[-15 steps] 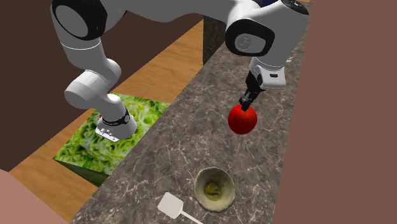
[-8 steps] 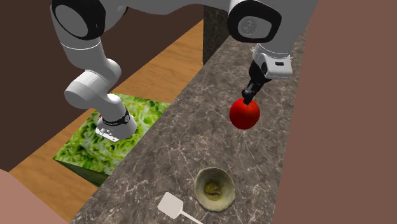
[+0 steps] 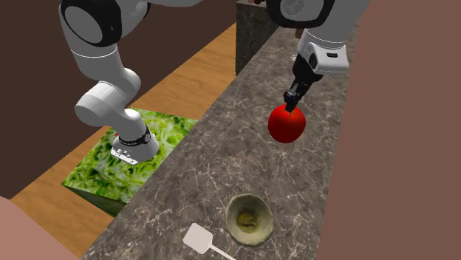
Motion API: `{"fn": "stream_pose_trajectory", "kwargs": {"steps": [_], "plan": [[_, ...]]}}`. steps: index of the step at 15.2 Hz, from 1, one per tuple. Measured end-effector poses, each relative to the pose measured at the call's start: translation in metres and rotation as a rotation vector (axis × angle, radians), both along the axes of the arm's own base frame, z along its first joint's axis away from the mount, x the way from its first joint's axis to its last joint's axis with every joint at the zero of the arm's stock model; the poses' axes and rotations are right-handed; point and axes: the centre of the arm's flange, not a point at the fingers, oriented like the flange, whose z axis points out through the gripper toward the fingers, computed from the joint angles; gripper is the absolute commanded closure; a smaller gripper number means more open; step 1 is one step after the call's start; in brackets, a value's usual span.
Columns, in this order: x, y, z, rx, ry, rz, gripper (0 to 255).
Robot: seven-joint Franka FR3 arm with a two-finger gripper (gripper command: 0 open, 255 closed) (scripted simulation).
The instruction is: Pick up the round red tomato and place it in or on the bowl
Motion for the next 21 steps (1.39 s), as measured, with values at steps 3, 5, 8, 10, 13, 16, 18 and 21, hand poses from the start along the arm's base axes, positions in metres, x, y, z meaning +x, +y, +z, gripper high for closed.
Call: {"fn": "stream_pose_trajectory", "kwargs": {"steps": [3, 5, 8, 10, 13, 16, 18, 21], "plan": [[0.0, 0.001, 0.017, 0.0, 0.0, 0.0, 255], [0.0, 0.001, 0.026, 0.0, 0.0, 0.0, 255], [-0.005, -0.023, 0.035, 0.0, 0.001, -0.001, 255], [-0.01, -0.05, 0.043, 0.0, 0.0, -0.001, 255], [-0.024, -0.085, 0.055, 0.0, 0.0, -0.002, 255], [-0.03, -0.121, 0.069, 0.0, 0.0, -0.002, 255], [-0.035, -0.146, 0.077, 0.0, 0.0, -0.002, 255], [-0.042, -0.184, 0.088, 0.0, 0.0, -0.001, 255]]}}
